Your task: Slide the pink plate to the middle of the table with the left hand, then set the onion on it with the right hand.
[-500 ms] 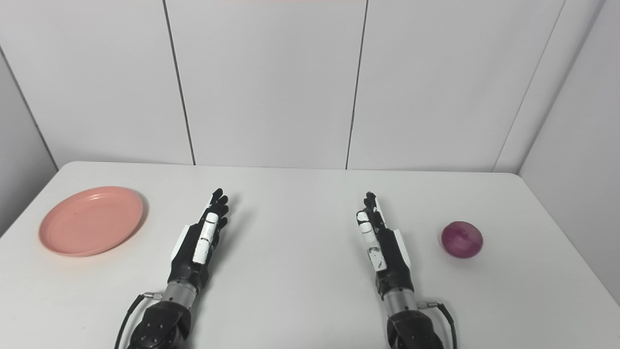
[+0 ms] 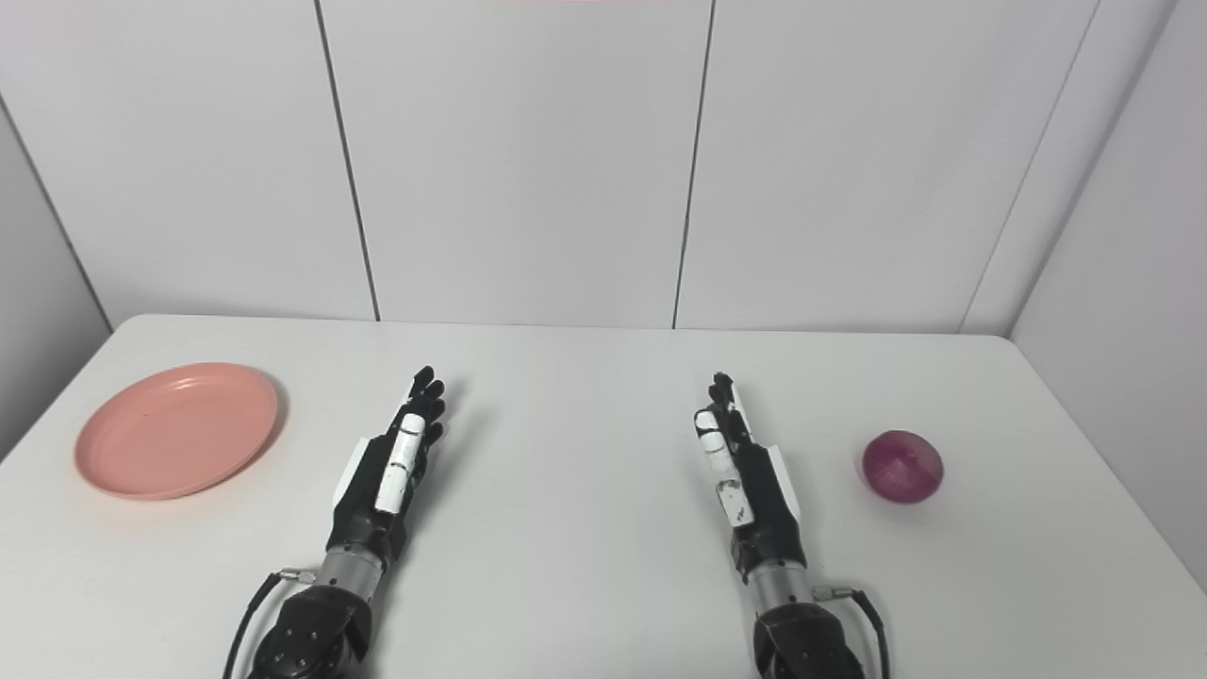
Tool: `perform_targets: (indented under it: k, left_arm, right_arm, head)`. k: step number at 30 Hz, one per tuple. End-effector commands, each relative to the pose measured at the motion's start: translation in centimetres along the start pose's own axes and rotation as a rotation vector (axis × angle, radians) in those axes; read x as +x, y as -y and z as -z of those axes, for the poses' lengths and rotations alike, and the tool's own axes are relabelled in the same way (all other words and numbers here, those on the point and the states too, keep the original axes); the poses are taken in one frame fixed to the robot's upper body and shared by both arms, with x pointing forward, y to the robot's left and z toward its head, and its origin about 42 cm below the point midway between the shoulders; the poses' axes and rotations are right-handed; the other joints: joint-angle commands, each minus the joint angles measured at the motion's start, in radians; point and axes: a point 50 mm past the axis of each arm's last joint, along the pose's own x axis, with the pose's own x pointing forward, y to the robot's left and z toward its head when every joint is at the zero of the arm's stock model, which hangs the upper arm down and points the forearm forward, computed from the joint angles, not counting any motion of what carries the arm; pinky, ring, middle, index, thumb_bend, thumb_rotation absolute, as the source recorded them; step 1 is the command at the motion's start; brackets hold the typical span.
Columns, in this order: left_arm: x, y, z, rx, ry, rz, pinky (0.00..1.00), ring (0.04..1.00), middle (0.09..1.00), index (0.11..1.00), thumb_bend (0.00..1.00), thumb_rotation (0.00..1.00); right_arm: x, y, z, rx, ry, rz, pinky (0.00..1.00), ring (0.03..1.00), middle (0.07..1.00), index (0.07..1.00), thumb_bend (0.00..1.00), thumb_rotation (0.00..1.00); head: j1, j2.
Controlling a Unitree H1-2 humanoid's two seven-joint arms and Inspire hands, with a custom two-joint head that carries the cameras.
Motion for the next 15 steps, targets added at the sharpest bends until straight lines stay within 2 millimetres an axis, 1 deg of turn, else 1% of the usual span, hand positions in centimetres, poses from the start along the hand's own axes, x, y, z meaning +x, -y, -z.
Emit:
perform_targets:
  k: [1, 15]
  left_arm:
    - [1.41, 0.10, -2.12, 0.020, 0.085, 0.022, 1.00, 1.000, 1.000, 1.000, 0.56, 1.00]
    - [1.39, 0.06, -2.18, 0.010, 0.080, 0.018, 1.00, 1.000, 1.000, 1.000, 0.56, 1.00]
  right_arm:
    - [1.55, -0.18, -2.42, -0.001, 0.113, -0.008, 1.00, 1.000, 1.000, 1.000, 0.55, 0.97]
    - [1.66, -0.11, -2.39, 0.010, 0.111, -0.008, 1.00, 1.000, 1.000, 1.000, 0.58, 0.96]
  head:
    - [0.000, 0.002]
    - [-0.001, 0.004]
